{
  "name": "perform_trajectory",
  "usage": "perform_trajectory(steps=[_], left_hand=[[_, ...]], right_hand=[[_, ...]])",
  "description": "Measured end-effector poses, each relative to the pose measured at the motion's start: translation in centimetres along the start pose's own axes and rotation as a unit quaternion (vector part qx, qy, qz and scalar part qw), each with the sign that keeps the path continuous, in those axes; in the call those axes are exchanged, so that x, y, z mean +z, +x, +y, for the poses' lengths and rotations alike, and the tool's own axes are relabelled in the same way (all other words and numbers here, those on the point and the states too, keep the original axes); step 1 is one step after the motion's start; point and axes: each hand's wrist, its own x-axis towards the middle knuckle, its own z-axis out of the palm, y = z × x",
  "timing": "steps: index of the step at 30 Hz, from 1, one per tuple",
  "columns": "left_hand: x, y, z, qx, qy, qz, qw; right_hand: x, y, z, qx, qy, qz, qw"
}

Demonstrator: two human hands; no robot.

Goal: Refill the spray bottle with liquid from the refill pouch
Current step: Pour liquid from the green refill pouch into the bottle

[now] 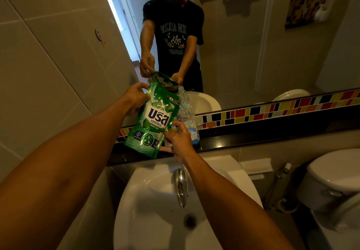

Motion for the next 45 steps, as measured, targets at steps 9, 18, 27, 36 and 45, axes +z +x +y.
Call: perform_trajectory(steps=[9,18,27,36,45], left_hand=[[-0.1,-0.2,0.3,-0.001,0.003,0.005,1.000],[0.0,-0.6,0.8,-0.002,0.006,0.001,1.000],[-0.1,-0.6,1.0,0.004,0.017,0.003,1.000],[0.0,-0.7,1.1,0.003,0.024,0.003,1.000],[-0.2,-0.6,1.3,0.006,0.028,-0.001,1.000]], right_hand=[[0.3,0.0,0.1,0.001,0.014,-0.001,1.000],[0.4,-0.2,0.2,-0.002,0.019,-0.005,1.000],[0.4,-0.4,0.0,-0.002,0.024,-0.004,1.000],[0.6,-0.6,-0.1,0.001,0.029,-0.006,1.000],[0.7,-0.4,0.0,-0.002,0.028,-0.004,1.000]])
